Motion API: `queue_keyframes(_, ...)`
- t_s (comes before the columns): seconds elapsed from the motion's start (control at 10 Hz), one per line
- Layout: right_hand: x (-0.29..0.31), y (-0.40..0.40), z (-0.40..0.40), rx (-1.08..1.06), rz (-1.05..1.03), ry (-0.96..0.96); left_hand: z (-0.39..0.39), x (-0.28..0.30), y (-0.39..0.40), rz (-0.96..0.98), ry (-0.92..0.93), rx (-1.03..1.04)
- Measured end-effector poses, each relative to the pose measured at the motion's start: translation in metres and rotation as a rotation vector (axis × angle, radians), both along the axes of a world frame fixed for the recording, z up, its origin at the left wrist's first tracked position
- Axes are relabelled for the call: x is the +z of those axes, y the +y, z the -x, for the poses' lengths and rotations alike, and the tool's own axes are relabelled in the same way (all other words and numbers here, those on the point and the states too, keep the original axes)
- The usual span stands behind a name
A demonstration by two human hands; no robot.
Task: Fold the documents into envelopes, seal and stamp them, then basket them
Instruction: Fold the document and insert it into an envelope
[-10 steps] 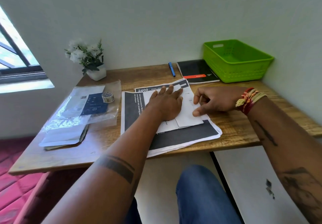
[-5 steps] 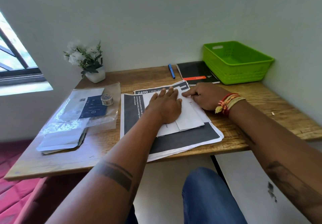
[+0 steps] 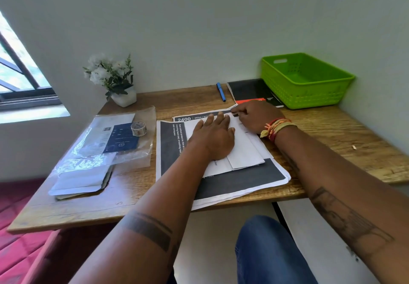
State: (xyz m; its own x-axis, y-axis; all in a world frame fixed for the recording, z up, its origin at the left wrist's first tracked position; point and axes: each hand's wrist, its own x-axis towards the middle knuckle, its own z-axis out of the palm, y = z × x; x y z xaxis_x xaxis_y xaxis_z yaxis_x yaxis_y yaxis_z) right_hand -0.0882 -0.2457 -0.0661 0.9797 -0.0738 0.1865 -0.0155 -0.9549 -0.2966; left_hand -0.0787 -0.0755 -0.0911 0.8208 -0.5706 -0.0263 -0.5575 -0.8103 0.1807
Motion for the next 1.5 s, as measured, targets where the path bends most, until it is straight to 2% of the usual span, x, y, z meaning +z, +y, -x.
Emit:
queue_keyframes(0.1,-0.008,-0.004,0.001,-0.044,-0.101,-0.184,-0.002,-0.002,0.001,0.033,-0.007,0.001)
queue_keyframes(0.2,-0.008,0.002,0.0,-0.015,-0.053,-0.199,-0.002,-0.002,0.003,0.071,-0.021,0.006)
queue_keyframes(0.3,-0.008,0.01,-0.003,0.043,-0.011,-0.105,0.0,-0.002,0.002,0.07,-0.028,0.0)
queue_keyframes(0.5,-0.005,0.011,-0.006,0.018,-0.064,-0.085,-0.002,-0.002,0.002,0.042,-0.028,-0.003)
queue_keyframes(0.6,-0.005,0.007,-0.004,-0.002,-0.154,-0.1,-0.002,-0.001,0.001,0.043,-0.026,-0.006)
queue_keyframes(0.8,0.006,-0.005,0.012,-0.04,-0.175,0.041,0.001,0.001,0.001,0.038,-0.021,-0.001)
queue_keyframes(1.5,0.026,-0.017,0.077,0.085,-0.141,0.418,0.0,-0.001,0.001,0.041,-0.027,0.007)
